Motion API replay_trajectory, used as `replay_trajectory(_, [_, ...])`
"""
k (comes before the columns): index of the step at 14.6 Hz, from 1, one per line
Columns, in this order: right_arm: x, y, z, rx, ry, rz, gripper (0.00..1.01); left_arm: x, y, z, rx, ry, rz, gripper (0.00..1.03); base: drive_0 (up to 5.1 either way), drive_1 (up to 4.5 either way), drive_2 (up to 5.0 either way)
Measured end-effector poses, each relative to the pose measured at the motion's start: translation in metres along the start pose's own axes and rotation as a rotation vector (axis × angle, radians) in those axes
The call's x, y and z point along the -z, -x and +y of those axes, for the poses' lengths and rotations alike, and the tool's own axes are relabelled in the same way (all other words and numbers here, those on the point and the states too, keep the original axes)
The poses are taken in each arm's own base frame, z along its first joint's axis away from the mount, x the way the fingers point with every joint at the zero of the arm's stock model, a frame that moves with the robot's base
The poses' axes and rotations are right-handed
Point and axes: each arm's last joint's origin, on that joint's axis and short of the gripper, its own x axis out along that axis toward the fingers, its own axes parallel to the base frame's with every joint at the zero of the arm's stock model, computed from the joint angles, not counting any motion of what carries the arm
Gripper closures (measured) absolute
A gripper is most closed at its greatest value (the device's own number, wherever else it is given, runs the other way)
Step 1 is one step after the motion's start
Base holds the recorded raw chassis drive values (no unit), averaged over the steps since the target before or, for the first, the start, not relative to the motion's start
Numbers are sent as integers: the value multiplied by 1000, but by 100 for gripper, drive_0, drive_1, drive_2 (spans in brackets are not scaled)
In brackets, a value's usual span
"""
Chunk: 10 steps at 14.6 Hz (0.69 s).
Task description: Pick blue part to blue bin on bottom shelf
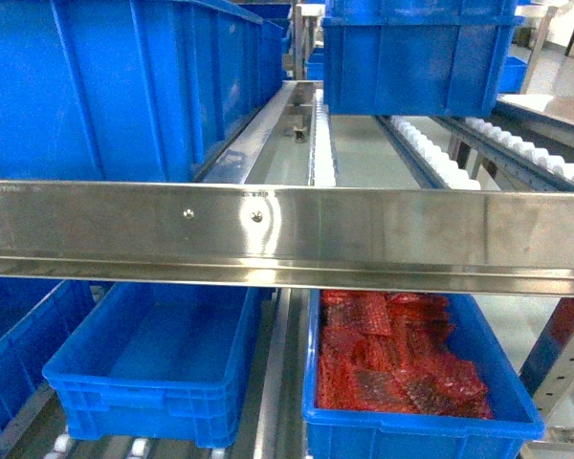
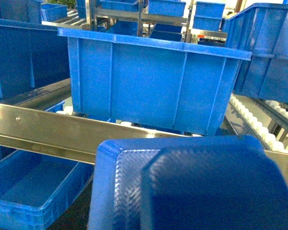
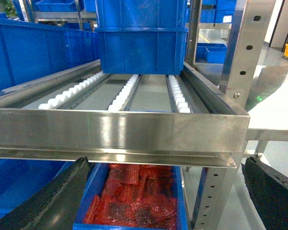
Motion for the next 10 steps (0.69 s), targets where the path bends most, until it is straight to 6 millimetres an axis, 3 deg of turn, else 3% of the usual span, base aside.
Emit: replay_trajectory(10, [0,0,0,2,0,-3,3,0,0,0,1,0,-1,59,0,0,0])
